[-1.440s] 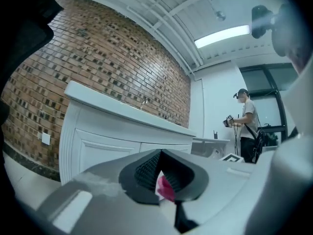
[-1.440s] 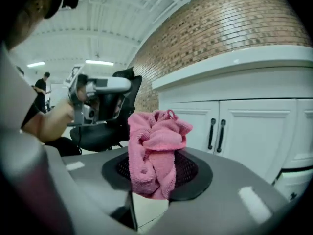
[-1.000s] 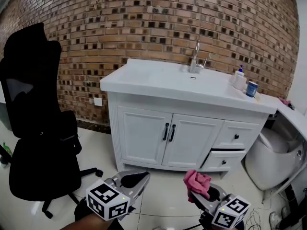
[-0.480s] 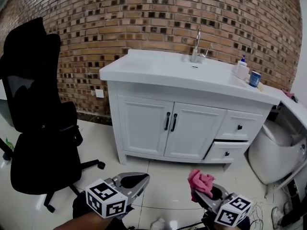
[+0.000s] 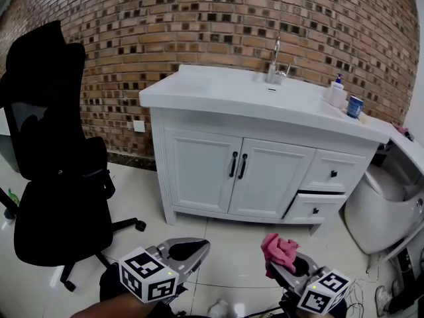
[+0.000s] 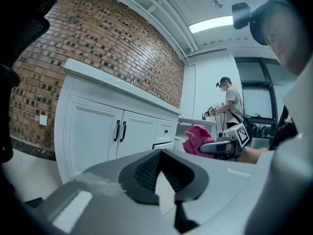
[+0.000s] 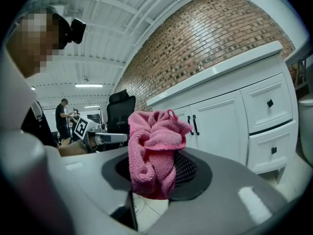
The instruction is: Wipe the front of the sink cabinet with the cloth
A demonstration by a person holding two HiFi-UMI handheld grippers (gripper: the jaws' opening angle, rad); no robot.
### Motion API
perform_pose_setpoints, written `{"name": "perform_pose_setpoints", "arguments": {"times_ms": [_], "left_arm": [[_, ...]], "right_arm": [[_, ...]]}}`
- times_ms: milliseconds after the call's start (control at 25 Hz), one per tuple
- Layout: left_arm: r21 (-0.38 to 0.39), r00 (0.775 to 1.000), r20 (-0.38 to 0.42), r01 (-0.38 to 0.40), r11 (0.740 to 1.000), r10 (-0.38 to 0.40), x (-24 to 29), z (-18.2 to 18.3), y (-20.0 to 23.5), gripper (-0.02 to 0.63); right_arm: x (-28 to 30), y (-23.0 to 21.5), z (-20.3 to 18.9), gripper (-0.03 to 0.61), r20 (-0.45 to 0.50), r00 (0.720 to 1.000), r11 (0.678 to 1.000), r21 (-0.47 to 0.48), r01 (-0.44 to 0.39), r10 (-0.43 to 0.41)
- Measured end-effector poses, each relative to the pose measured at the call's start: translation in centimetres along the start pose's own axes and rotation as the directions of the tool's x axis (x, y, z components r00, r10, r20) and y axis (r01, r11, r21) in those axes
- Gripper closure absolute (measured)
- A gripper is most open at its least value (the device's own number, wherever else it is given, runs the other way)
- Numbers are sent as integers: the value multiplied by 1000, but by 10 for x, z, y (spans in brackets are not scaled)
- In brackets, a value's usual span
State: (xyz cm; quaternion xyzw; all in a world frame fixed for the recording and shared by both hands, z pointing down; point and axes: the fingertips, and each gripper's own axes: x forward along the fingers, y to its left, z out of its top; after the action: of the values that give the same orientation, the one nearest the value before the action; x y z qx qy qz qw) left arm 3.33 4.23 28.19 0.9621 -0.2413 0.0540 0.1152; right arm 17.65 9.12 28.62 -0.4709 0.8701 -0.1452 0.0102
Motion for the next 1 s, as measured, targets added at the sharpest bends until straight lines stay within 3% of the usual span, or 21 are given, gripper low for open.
{"name": "perform_pose_setpoints", "arguments": {"times_ms": [240, 1000], "left_arm": [[-6, 1000, 1, -4, 1000, 4, 2, -1, -1, 611], [-23, 1000, 1, -22, 999, 22, 4, -2, 3, 611]], "right_arm": [[2, 6, 0, 433, -11, 1000, 999, -48, -4, 4], [4, 2, -1, 433, -23, 1000, 1000, -31, -1, 0]]}}
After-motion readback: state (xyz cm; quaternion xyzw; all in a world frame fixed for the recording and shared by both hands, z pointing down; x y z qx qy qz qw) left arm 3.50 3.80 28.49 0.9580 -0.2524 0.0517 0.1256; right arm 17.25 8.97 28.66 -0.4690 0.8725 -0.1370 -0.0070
